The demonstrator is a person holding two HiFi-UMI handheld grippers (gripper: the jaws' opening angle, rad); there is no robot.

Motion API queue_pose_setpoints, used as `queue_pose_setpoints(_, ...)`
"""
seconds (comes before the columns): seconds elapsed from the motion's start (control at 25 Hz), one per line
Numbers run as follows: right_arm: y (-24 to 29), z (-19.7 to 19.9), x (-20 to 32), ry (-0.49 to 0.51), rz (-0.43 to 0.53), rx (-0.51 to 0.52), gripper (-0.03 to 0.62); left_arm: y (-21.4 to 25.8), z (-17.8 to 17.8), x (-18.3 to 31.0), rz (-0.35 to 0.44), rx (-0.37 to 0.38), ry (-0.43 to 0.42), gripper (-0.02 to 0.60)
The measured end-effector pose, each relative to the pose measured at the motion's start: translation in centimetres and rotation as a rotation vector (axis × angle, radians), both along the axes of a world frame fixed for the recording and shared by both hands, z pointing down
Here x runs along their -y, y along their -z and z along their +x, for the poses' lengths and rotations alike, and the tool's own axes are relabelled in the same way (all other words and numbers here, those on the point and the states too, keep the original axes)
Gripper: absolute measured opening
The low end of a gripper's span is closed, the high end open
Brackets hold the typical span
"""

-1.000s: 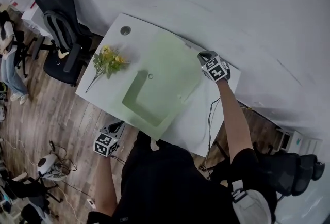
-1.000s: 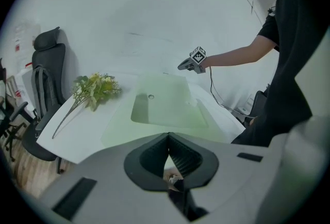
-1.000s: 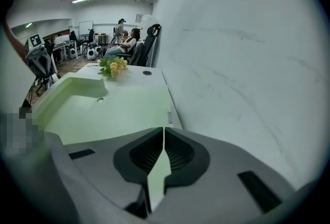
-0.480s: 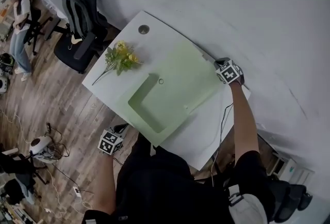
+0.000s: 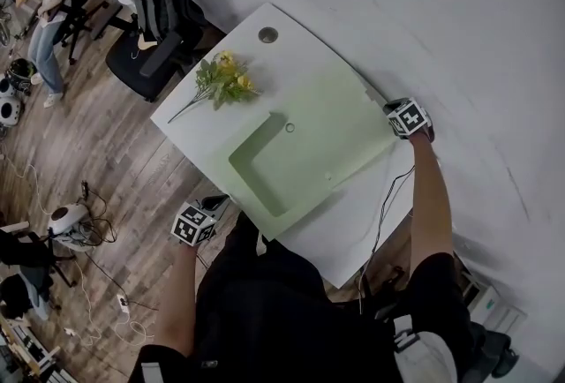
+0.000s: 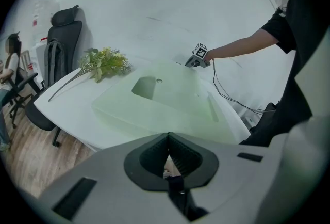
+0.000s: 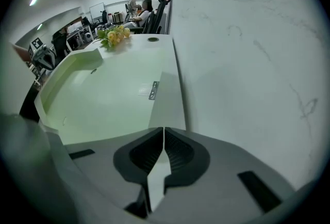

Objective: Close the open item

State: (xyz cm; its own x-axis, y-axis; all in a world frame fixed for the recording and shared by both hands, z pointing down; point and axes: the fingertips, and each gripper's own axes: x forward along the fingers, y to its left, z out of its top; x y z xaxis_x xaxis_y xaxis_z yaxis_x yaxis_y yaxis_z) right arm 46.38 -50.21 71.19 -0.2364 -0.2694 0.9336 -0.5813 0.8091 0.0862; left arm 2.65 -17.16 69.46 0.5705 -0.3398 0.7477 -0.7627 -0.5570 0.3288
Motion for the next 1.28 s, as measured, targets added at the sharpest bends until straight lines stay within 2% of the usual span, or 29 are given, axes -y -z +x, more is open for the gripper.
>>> queue_pose_setpoints(0.24, -0.3, -1.1, -1.9, -0.008, -0.071, 0.113, 0.008, -0.1, 0.0, 0.3, -0.002, -0.044, 0.046, 0.005)
queue_pose_setpoints(0.36, 0.5, -1.0, -1.9, -0.018, -0.046, 0.115, 0.008, -0.4, 0.2, 0.3, -0.013, -0.043, 0.035, 0.005)
queue_pose_setpoints(0.48, 1.3, 0.3, -0.8, -0.037, 0.006, 0.069, 0.008, -0.3, 0.3, 0.4, -0.014, -0.038, 0.019, 0.005)
queue_pose_setpoints(0.56, 1.8, 0.8, -0.1, -0.068, 0.016, 0.085, 0.008, -0.2, 0.3, 0.3, -0.013, -0.039, 0.017, 0.005)
queue_pose_setpoints(0.68, 2.5, 0.5, -0.2, -0.116, -0.041, 0.199, 0.013, -0.3, 0.4, 0.3, -0.011, -0.038, 0.015, 0.005)
queue_pose_setpoints(0.72, 2.7, 0.1, -0.4, -0.129, -0.064, 0.246, 0.071, -0.3, 0.4, 0.2, -0.011, -0.037, 0.014, 0.005)
queue_pose_setpoints(0.84, 3.4, -0.3, -0.5, -0.162, -0.088, 0.341, 0.099, -0.5, 0.2, 0.2, -0.012, -0.038, 0.016, 0.005)
queue_pose_setpoints(1.0, 3.9, 0.1, -0.3, -0.198, -0.095, 0.396, 0.143, -0.7, 0.2, 0.1, -0.017, -0.047, 0.016, 0.005)
queue_pose_setpoints(1.28, 4.4, 0.0, -0.4, -0.223, -0.132, 0.475, 0.137, -0.6, 0.2, 0.2, -0.021, -0.045, 0.007, 0.006)
